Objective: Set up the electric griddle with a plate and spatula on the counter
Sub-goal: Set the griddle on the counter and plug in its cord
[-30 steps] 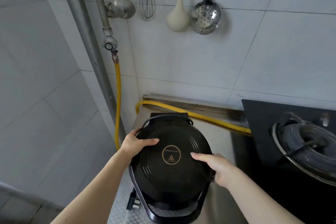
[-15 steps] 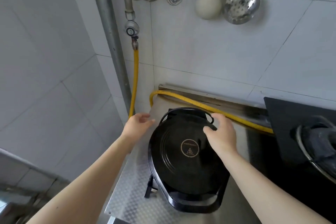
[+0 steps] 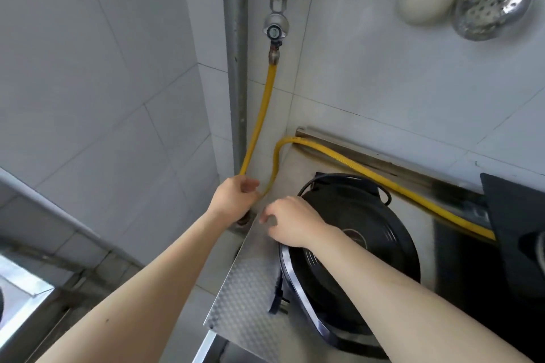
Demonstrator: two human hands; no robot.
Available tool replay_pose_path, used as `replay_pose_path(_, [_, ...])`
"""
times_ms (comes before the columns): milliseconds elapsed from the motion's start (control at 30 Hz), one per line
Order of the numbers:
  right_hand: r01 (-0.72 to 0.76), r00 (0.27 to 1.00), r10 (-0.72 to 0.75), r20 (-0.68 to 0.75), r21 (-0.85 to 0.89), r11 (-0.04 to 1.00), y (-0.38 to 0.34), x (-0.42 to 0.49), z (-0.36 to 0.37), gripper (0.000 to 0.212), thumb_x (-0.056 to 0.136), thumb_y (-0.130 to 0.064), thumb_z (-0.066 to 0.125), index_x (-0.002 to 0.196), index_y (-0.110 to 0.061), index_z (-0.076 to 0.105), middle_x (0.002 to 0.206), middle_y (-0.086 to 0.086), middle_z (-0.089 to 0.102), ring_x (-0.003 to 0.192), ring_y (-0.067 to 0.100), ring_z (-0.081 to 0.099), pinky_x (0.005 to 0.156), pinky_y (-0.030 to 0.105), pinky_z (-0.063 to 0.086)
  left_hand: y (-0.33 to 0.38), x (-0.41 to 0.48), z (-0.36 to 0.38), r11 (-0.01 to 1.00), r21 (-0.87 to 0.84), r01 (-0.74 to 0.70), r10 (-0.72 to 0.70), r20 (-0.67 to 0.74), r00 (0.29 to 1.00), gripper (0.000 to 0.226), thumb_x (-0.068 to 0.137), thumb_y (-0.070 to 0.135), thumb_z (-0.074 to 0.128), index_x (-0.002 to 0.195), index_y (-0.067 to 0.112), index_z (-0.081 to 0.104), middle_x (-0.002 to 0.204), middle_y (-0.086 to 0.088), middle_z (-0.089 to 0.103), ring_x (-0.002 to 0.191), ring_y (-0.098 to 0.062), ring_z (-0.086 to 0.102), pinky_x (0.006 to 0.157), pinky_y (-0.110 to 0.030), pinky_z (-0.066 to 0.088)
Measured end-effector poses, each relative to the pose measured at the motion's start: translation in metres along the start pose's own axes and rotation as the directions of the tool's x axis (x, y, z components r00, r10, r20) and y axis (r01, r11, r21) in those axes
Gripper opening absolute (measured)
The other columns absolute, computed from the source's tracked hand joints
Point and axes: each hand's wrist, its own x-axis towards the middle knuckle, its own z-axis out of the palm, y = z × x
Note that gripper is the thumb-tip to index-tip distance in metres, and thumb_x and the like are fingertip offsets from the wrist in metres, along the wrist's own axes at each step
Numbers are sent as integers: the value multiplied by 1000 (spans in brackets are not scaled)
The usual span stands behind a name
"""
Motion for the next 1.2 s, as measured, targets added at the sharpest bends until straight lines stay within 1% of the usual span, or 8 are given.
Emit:
replay_pose_path(267, [-177, 957, 270, 108, -518, 837, 15, 39, -8, 43, 95, -35, 43, 133, -19, 56, 143, 11, 47, 141, 34, 25, 118, 59, 3, -13, 8, -4, 1000, 6, 7, -7, 30, 1000, 24, 85, 21, 64, 109, 18, 67, 105, 1, 68, 98, -15, 61, 85, -21, 42])
replay_pose_path(400, [-240, 948, 314, 46, -540, 807, 24, 51, -18, 37, 94, -30, 47, 127, -16, 59, 137, 11, 53, 137, 33, 33, 117, 60, 5, -17, 13, -1, 1000, 12, 13, -14, 62, 998, 22, 85, 19, 63, 107, 21, 66, 104, 3, 68, 97, -14, 60, 84, -23, 43])
replay_pose_path(500, [-202, 978, 209, -21, -367, 908, 29, 53, -30, 23, 90, -23, 59, 109, -16, 68, 115, 7, 66, 117, 29, 54, 108, 49, 34, -18, 15, 1, 1000, 7, 15, -15, 78, 997, 21, 85, 20, 64, 105, 23, 66, 103, 3, 68, 96, -14, 61, 82, -24, 44])
replay_pose_path(600, [-185, 980, 175, -97, -104, 977, 42, 45, -56, 17, 89, -27, 61, 92, -17, 74, 96, -1, 72, 93, 21, 66, 79, 34, 53, -12, 18, 2, 1000, -18, 0, 1, 38, 999, 19, 85, 20, 63, 104, 22, 67, 100, 3, 68, 94, -14, 62, 79, -23, 43])
replay_pose_path(767, [-222, 833, 373, -409, 370, 902, 79, 25, -111, 17, 90, -29, 60, 92, -21, 76, 89, -9, 68, 91, 15, 59, 79, 28, 46, 14, 21, 9, 995, -91, -51, 47, -47, 998, 16, 86, 21, 61, 100, 26, 66, 89, 15, 60, 81, -4, 58, 71, -22, 45])
replay_pose_path(900, [-97, 704, 519, -485, 659, 746, 99, 3, -134, 20, 91, -29, 60, 99, -18, 75, 82, -13, 64, 89, 12, 58, 79, 27, 42, 39, 18, 25, 989, -94, -111, 107, -46, 993, 15, 86, 23, 61, 99, 28, 65, 92, 14, 62, 83, -4, 58, 61, -12, 39])
replay_pose_path(1067, [61, 572, 626, -529, 789, 612, 119, -36, -163, 15, 83, -34, 71, 89, -21, 74, 80, -7, 67, 72, 5, 57, 64, 18, 43, 64, 16, 48, 990, -40, -133, 137, 96, 986, 31, 86, 20, 62, 117, 20, 60, 118, -2, 62, 100, -14, 57, 81, -26, 45])
replay_pose_path(1200, [-18, 603, 634, -484, 787, 617, 139, -74, -162, 9, 80, -28, 74, 76, -20, 73, 66, -8, 61, 67, 6, 56, 67, 21, 45, 76, 13, 73, 987, 130, -90, 63, 203, 977, 57, 83, 33, 68, 134, 20, 44, 135, -8, 50, 119, -25, 51, 94, -35, 46])
